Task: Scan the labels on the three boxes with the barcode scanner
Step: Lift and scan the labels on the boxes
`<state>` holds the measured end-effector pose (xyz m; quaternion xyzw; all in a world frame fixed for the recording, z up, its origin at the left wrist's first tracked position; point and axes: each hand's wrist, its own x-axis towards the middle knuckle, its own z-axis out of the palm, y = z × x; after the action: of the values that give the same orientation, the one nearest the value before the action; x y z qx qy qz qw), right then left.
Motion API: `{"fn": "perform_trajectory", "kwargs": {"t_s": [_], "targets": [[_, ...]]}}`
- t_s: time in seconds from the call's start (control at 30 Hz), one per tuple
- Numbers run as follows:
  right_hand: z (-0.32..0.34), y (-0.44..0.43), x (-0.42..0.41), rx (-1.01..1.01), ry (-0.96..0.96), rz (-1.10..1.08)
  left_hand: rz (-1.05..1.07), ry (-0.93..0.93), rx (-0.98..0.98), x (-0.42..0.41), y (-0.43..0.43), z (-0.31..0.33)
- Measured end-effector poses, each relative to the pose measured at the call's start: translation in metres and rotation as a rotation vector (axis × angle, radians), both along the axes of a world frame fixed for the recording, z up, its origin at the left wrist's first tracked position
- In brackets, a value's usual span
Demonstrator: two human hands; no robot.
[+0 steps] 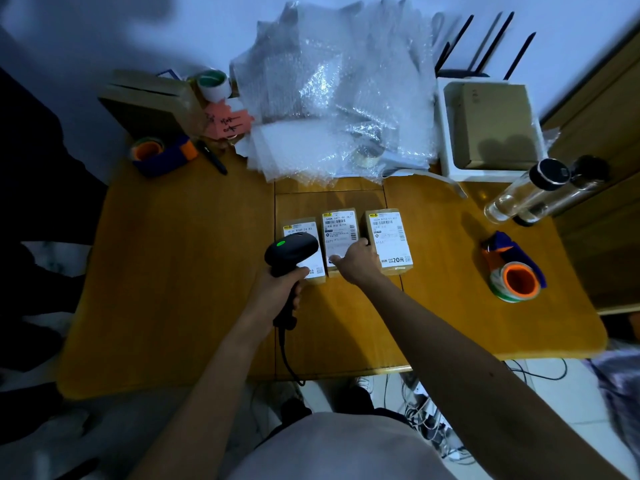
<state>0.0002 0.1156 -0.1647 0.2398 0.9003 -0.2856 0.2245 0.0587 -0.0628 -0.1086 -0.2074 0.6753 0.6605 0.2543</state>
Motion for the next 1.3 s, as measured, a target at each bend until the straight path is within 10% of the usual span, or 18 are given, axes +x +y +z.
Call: {"fn": "perform_trajectory", "kwargs": {"t_s": [1.3], "targets": [[-0.011,0.030,0.027,-0.208,-0.012,-0.152,0.024,0.056,0.010,0.016,0.000,0.018]]}}
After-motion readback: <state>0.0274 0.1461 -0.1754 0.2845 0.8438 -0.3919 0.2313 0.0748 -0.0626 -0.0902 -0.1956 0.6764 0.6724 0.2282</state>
